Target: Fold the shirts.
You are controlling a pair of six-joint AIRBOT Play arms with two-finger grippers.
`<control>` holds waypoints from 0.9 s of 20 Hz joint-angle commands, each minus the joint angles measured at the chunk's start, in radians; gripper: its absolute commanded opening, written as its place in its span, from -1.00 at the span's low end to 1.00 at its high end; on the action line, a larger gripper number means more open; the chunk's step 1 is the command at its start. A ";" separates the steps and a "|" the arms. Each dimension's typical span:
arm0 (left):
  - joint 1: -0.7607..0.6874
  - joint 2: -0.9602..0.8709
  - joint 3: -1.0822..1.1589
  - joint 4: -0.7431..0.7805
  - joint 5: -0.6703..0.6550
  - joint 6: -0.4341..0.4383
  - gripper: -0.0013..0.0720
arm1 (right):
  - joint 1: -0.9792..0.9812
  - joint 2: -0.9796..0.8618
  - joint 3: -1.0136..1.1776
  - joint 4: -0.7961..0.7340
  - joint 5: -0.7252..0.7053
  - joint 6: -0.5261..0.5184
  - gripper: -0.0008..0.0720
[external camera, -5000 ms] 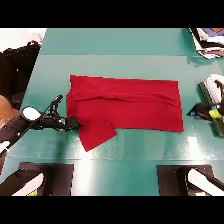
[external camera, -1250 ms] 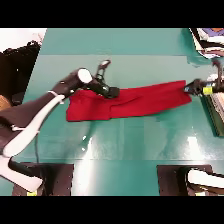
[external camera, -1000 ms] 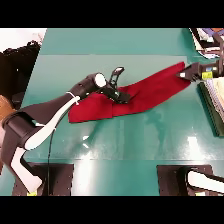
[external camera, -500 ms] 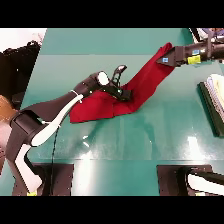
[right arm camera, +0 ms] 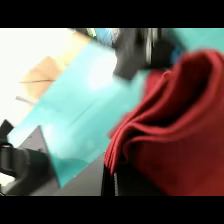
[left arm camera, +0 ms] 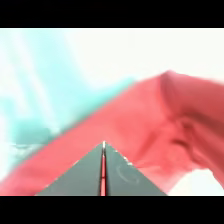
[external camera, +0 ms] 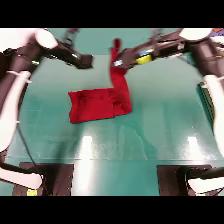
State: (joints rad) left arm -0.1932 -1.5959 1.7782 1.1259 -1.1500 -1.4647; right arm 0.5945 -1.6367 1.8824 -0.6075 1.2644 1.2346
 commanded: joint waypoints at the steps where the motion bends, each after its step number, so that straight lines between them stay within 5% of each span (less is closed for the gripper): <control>1: 0.167 0.135 0.006 0.051 -0.050 0.006 -0.88 | 0.201 -0.171 0.098 0.023 -0.145 -0.006 -0.89; 4: 0.248 0.202 0.006 0.051 -0.070 0.007 -0.88 | 0.302 -0.317 0.177 0.021 -0.180 -0.006 0.33; 8: 0.262 0.217 0.008 0.047 -0.143 0.033 -0.88 | 0.240 -0.307 0.084 0.002 -0.046 -0.005 0.07; 15: 0.257 0.217 0.008 0.035 -0.169 0.033 -0.88 | -0.134 -0.092 -0.320 -0.192 -0.006 0.043 0.07; 16: 0.257 0.217 0.008 0.031 -0.166 0.033 -0.88 | -0.191 -0.074 -0.366 -0.187 -0.005 0.043 0.17; 18: 0.257 0.216 0.006 0.017 -0.146 0.033 -0.88 | -0.277 -0.069 -0.439 -0.141 -0.010 0.042 0.82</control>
State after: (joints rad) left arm 0.0628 -1.3800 1.7855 1.1576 -1.3102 -1.4334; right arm 0.4454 -1.7420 1.5600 -0.7460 1.2461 1.2644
